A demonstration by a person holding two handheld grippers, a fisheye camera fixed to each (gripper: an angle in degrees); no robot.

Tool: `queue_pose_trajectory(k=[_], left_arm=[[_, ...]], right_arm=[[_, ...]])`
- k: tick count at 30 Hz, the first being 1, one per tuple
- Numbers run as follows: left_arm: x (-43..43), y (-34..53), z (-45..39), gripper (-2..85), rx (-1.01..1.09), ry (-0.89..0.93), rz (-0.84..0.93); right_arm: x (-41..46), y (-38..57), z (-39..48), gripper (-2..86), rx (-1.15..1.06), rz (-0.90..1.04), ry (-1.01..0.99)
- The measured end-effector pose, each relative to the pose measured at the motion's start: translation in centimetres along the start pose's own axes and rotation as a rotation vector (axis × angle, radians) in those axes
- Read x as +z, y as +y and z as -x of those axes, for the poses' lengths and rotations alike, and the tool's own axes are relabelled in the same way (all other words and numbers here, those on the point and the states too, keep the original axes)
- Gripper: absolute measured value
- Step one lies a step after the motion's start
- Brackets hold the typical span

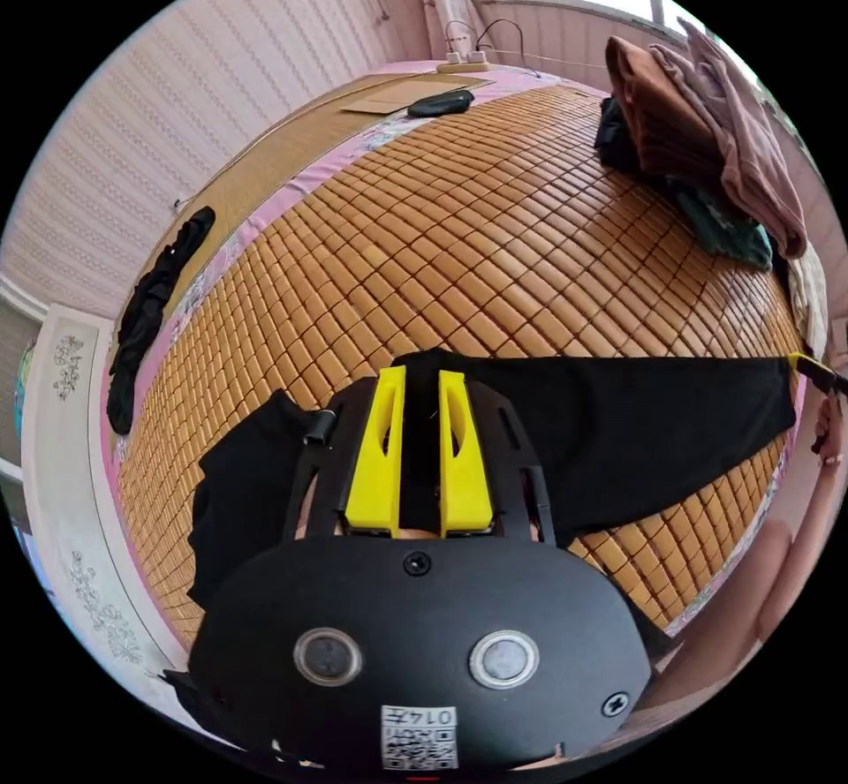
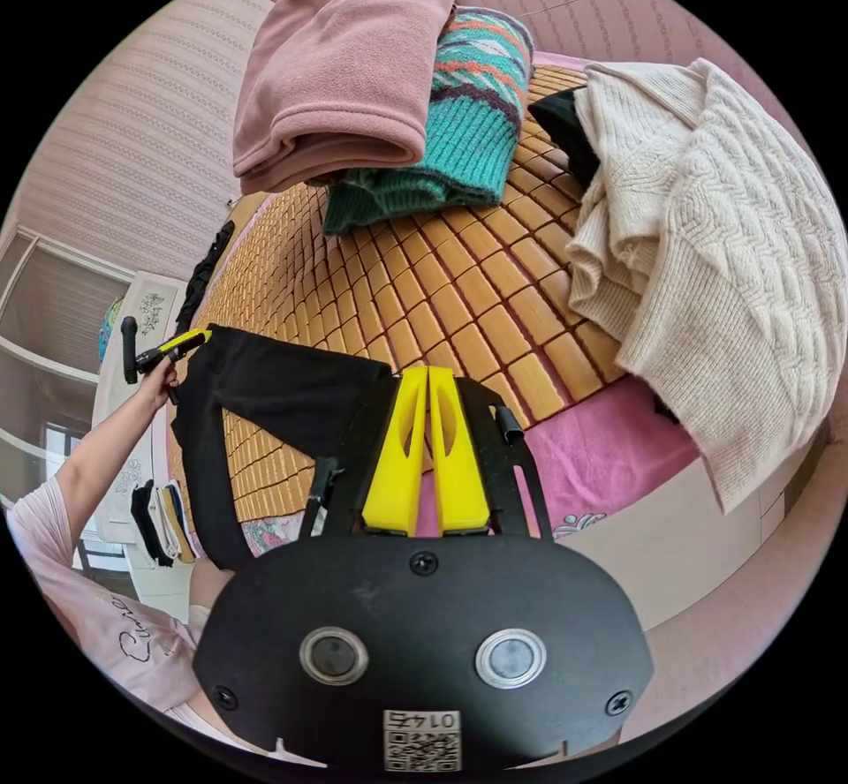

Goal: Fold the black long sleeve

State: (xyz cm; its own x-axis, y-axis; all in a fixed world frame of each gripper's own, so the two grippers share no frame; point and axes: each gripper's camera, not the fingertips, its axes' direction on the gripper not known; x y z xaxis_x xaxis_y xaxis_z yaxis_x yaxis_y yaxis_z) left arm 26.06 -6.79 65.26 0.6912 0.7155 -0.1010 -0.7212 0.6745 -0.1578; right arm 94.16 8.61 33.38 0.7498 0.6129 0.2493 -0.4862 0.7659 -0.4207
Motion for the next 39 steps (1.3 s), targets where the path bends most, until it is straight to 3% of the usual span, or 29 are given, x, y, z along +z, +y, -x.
queue_pose_trajectory(k=[3, 6, 13, 15, 21, 24, 29, 33, 37, 39], left_arm=[[1.1, 0.8, 1.5, 8.2, -0.041, 0.125, -0.008], [0.4, 2.0, 1.4, 7.1, -0.013, 0.106, -0.095], [-1.6, 3.6, 4.5, 6.2, -0.059, 0.133, -0.106], [-4.2, 4.9, 5.5, 5.8, -0.064, 0.136, -0.194], [-12.8, 12.8, 10.8, 6.6, -0.071, 0.342, -0.374], [-16.9, 20.3, 13.9, 6.6, -0.024, 0.318, -0.384], [-22.1, 36.0, 19.2, 6.7, -0.006, 0.124, -0.318], [-24.3, 49.2, 24.3, 6.8, -0.213, 0.093, -0.365], [-24.0, 56.1, 28.6, 4.8, -0.405, 0.148, -0.386], [-22.9, 58.5, 31.1, 2.0, -0.515, 0.086, -0.329]], right_arm=[[1.0, -0.3, 1.7, 0.4, -0.032, 0.018, -0.041], [2.0, -0.7, 3.3, 1.2, -0.034, 0.023, -0.061], [4.1, -0.5, 7.1, 0.2, -0.065, 0.062, 0.003], [4.4, -0.3, 7.6, 0.2, -0.05, 0.044, 0.005], [2.8, 1.6, 10.4, 6.3, -0.035, -0.229, 0.0], [2.9, 2.6, 13.0, 5.7, -0.127, -0.276, -0.081], [6.7, 3.8, 21.7, 5.4, -0.325, -0.143, -0.121], [12.0, 5.1, 30.4, 5.5, -0.455, 0.052, -0.365], [18.2, 10.1, 43.5, 6.2, -0.623, 0.245, -0.523], [20.2, 13.0, 49.2, 7.1, -0.745, 0.324, -0.57]])
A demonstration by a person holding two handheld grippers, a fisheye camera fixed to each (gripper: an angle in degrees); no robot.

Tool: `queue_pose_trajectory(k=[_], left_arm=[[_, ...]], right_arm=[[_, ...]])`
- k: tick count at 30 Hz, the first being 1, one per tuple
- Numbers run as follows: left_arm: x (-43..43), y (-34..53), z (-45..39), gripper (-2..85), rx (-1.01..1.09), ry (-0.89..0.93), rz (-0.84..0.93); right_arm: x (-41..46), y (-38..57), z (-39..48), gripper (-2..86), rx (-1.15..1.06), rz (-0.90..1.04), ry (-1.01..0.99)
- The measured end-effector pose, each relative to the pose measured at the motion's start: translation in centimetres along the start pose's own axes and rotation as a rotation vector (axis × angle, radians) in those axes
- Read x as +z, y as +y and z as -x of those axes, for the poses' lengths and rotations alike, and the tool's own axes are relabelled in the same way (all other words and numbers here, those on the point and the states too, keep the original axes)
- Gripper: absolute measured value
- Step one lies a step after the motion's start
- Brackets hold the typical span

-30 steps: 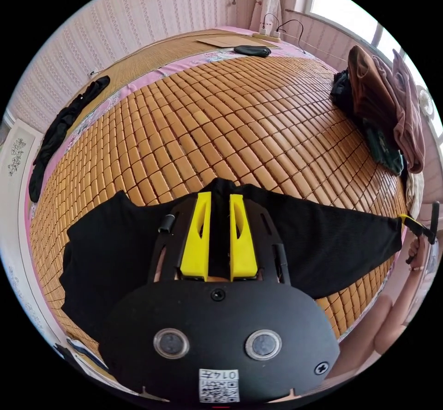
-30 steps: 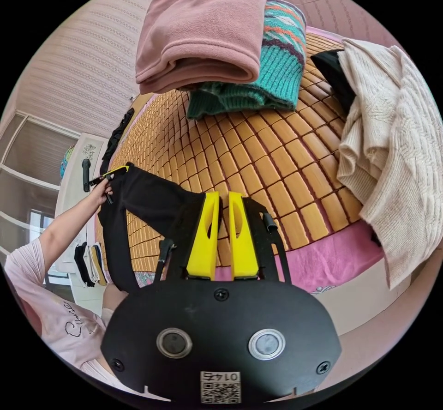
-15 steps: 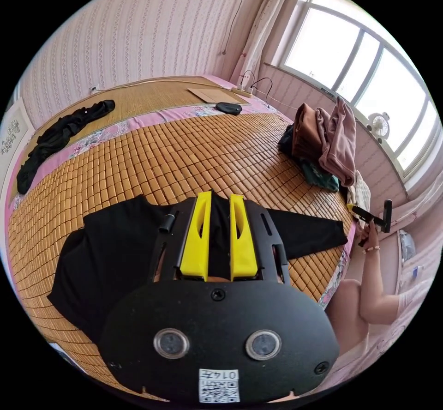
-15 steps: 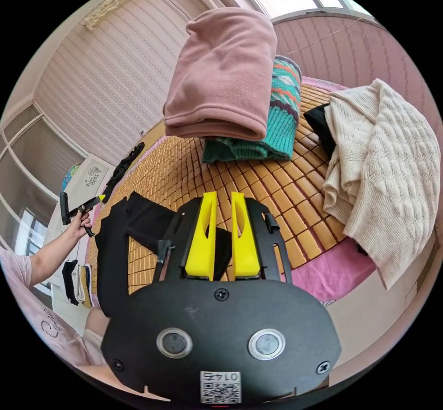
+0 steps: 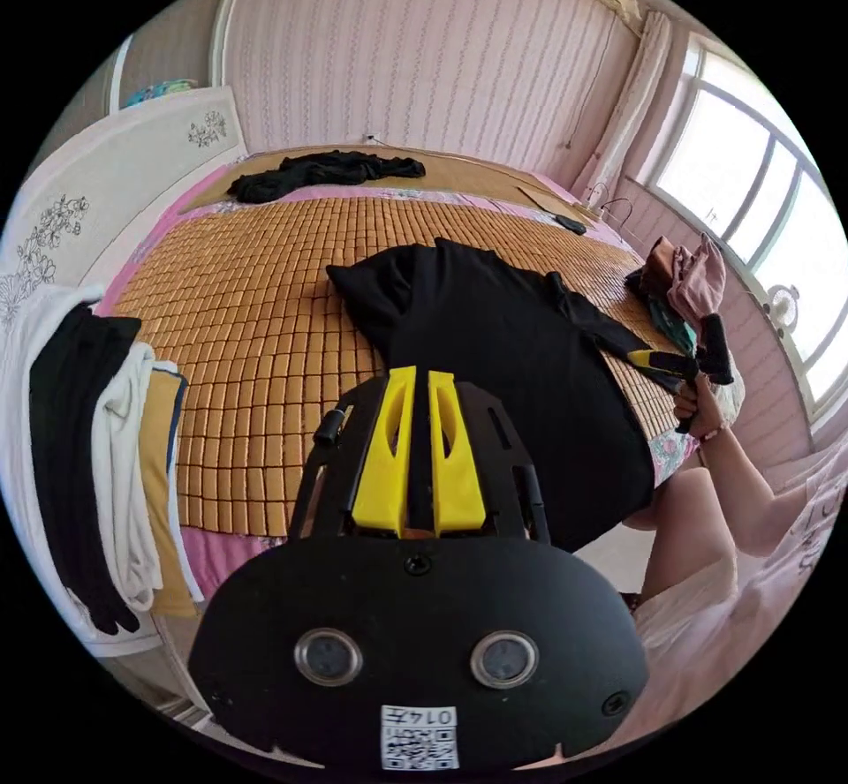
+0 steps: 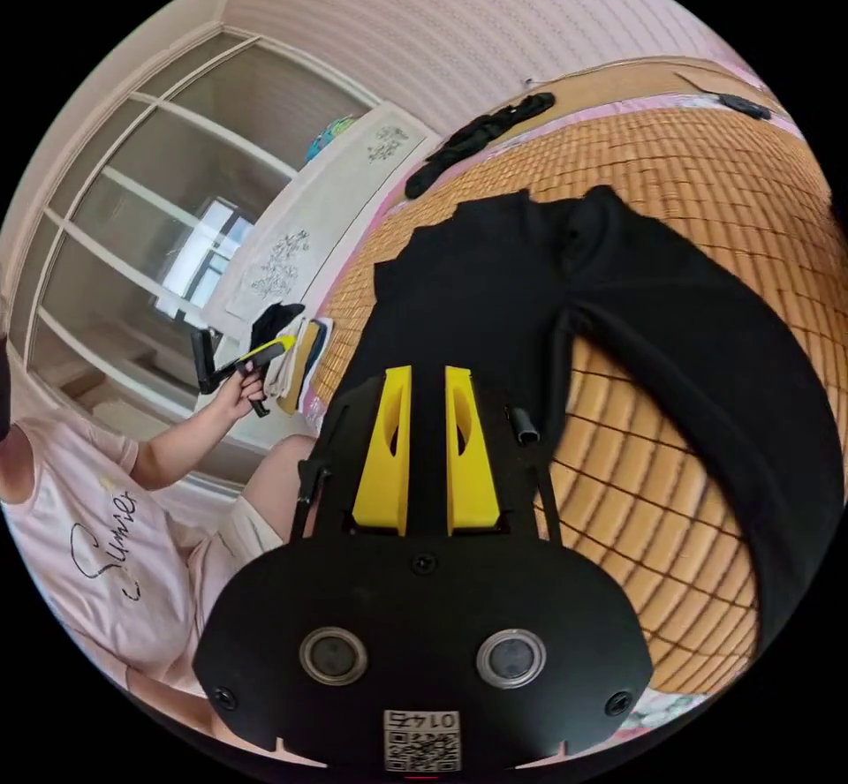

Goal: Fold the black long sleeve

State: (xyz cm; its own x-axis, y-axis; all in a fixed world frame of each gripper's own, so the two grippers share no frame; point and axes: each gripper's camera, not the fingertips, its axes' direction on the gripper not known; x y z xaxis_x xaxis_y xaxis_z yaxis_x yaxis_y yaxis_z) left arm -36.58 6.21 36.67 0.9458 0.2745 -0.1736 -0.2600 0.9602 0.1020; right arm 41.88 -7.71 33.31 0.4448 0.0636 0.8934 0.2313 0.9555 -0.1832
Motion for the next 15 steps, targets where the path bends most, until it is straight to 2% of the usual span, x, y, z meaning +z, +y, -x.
queue_pose_trajectory(k=[2, 5, 11, 15], left_arm=[[0.2, 0.4, 2.3, 1.8, -0.015, 0.009, -0.015], [0.8, 0.4, 5.6, 4.0, -0.05, 0.099, -0.056], [1.6, -0.4, 9.4, 7.8, -0.076, 0.191, -0.122], [1.5, -1.1, 10.6, 10.2, 0.026, 0.146, -0.165]], right_arm=[[6.6, -3.0, 4.9, 8.5, -0.128, 0.183, 0.055], [12.9, -7.0, 9.6, 10.3, -0.244, 0.312, 0.142], [24.3, -18.6, 16.0, 11.1, -0.418, 0.466, 0.257], [30.1, -25.0, 18.4, 11.2, -0.455, 0.428, 0.336]])
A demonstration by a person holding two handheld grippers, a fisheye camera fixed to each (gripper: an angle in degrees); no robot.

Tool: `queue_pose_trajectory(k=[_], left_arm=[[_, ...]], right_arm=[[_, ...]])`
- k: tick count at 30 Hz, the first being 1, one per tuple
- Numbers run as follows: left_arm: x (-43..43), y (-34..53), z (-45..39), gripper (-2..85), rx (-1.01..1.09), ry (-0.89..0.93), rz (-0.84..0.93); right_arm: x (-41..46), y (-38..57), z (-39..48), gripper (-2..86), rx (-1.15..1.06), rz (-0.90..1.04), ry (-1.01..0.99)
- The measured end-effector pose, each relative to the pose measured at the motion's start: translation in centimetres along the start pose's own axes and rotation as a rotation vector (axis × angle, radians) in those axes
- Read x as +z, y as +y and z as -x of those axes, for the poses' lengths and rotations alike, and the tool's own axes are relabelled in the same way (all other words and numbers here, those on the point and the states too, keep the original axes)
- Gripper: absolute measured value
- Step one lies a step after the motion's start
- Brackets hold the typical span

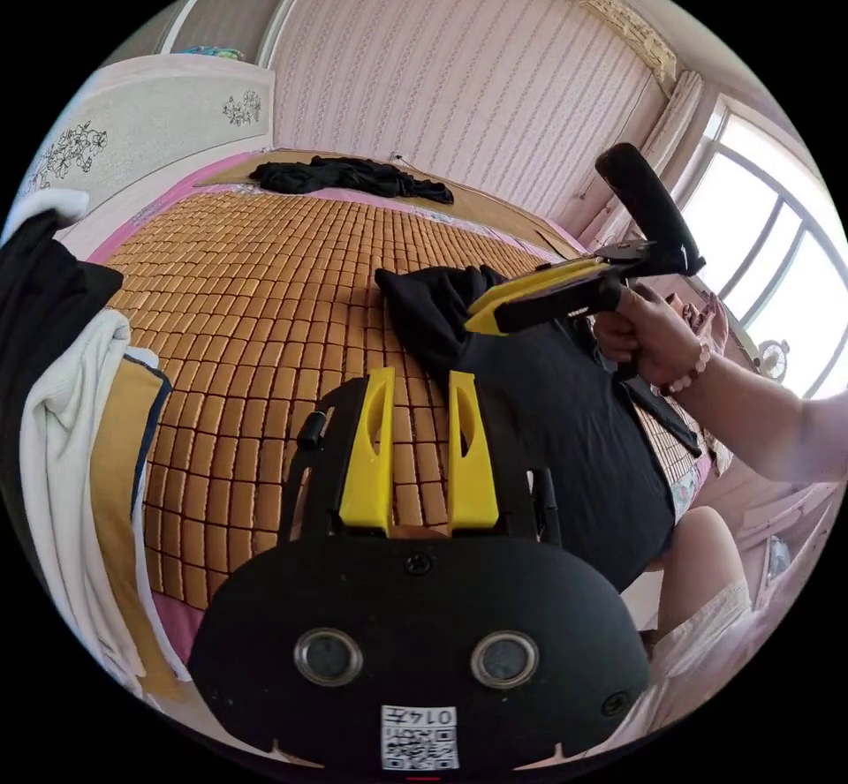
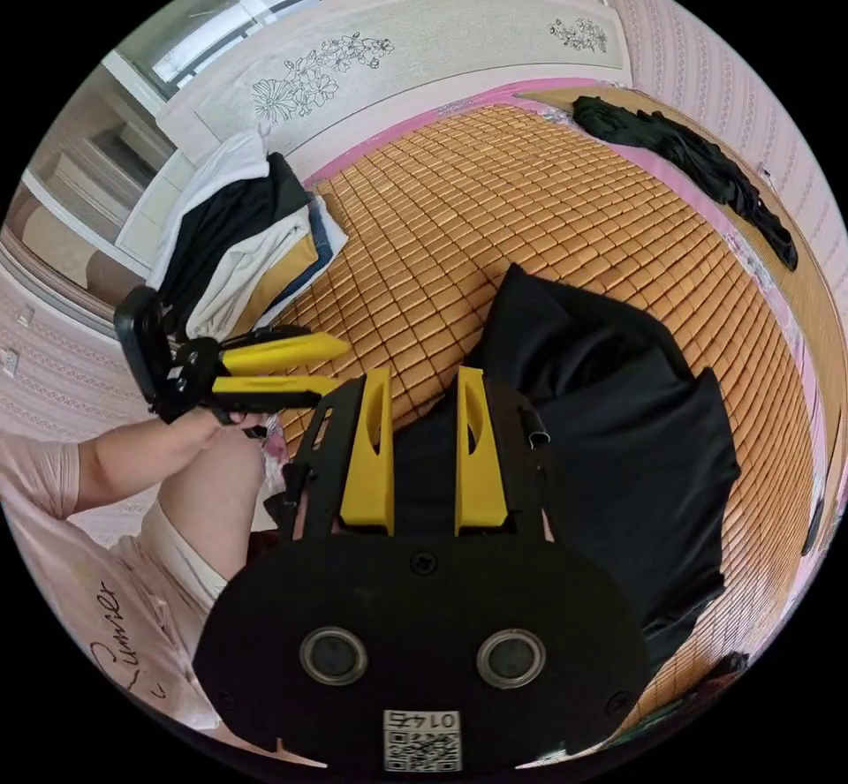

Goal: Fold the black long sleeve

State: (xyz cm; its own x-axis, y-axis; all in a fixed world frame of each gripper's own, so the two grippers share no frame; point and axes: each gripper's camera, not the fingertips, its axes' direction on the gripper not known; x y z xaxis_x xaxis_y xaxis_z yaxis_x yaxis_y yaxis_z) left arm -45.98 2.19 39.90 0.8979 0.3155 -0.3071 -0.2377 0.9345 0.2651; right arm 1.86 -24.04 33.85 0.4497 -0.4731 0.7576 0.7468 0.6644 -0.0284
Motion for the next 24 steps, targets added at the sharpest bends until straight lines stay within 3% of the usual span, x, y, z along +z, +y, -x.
queue_pose_trajectory(k=[6, 9, 14, 24], left_arm=[[0.7, -1.3, 0.1, 12.1, 0.169, -0.03, 0.014], [0.4, -2.2, 0.9, 10.8, 0.179, 0.011, 0.019], [0.5, -4.9, 2.3, 7.5, 0.161, 0.056, -0.028], [11.3, -13.9, -3.8, 10.8, 0.167, 0.165, 0.126]], right_arm=[[7.6, -8.3, -2.9, 11.0, 0.075, 0.274, 0.207], [6.0, -7.8, -4.0, 1.9, 0.114, 0.175, 0.133], [-0.6, -1.5, -5.4, 0.7, 0.224, -0.06, 0.019], [2.3, 4.5, -7.8, 0.6, 0.426, 0.05, 0.011]])
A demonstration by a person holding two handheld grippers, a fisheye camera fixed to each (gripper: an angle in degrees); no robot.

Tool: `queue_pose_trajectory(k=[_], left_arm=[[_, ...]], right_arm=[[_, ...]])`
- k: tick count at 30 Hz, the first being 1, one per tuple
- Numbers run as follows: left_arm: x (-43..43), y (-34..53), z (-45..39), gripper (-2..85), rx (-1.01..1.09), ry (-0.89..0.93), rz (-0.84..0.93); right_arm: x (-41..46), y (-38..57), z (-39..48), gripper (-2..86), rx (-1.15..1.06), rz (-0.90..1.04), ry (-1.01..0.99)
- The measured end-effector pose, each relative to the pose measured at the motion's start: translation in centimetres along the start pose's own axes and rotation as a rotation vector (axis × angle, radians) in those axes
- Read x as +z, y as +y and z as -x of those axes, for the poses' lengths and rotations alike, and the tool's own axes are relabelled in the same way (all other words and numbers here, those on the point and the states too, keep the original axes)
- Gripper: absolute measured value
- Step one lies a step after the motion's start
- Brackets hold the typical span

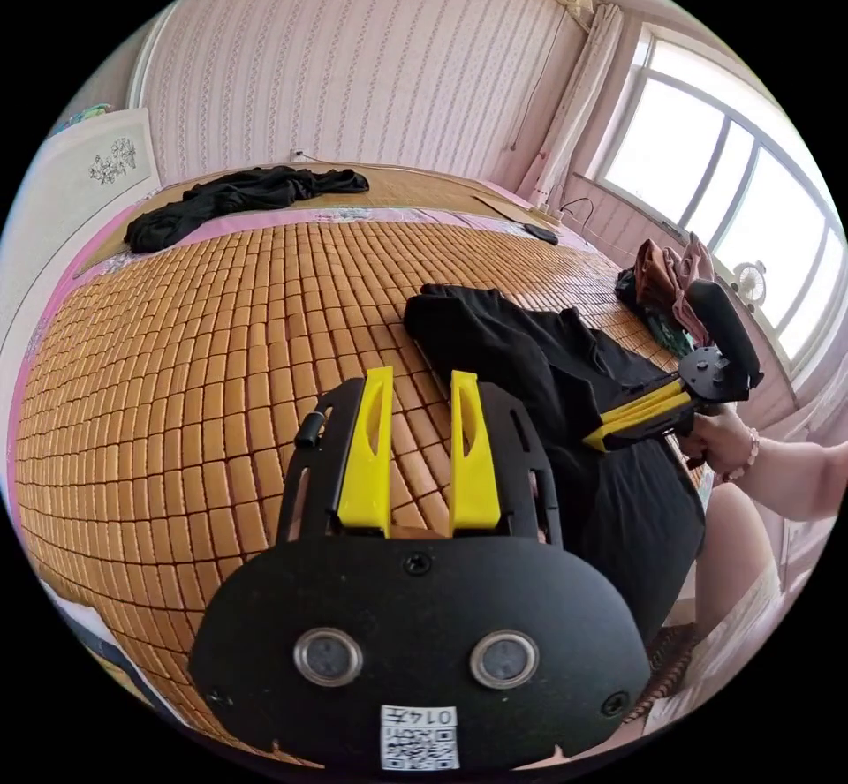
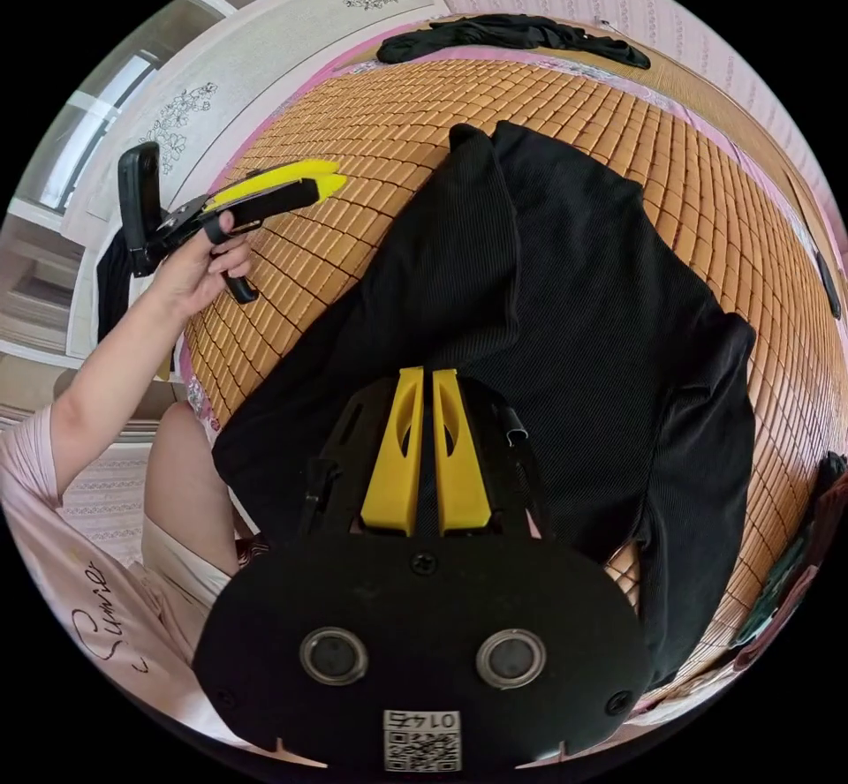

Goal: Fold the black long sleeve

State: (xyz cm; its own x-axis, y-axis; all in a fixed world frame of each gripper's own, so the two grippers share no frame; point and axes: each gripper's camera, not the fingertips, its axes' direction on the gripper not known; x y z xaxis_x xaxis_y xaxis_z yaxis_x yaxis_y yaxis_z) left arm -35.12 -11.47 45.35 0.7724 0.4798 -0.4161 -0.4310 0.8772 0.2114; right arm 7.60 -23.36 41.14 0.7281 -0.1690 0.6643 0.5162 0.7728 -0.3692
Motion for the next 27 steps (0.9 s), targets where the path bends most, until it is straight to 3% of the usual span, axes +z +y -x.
queue_pose_trajectory(k=[5, 7, 13, 20, 27], left_arm=[[5.9, -2.6, -1.4, 8.9, -0.015, -0.02, 0.219], [5.1, -2.9, -1.6, 4.8, 0.01, 0.0, 0.188], [-5.9, 0.4, -1.0, 0.5, 0.005, -0.038, -0.019], [-19.0, 10.9, -3.2, 2.2, -0.04, -0.27, -0.099], [-24.8, 20.4, -0.7, 5.5, -0.252, -0.462, -0.028]], right_arm=[[0.8, -1.9, 0.7, 0.7, -0.004, 0.001, -0.008], [0.7, -2.5, 0.8, 0.7, -0.004, -0.005, -0.01], [-1.7, -4.7, 2.5, 1.0, -0.026, -0.143, -0.064], [-1.9, -9.2, 10.7, 4.3, -0.329, -0.185, -0.144], [-1.1, -14.4, 9.1, 8.8, -0.225, -0.165, 0.086]])
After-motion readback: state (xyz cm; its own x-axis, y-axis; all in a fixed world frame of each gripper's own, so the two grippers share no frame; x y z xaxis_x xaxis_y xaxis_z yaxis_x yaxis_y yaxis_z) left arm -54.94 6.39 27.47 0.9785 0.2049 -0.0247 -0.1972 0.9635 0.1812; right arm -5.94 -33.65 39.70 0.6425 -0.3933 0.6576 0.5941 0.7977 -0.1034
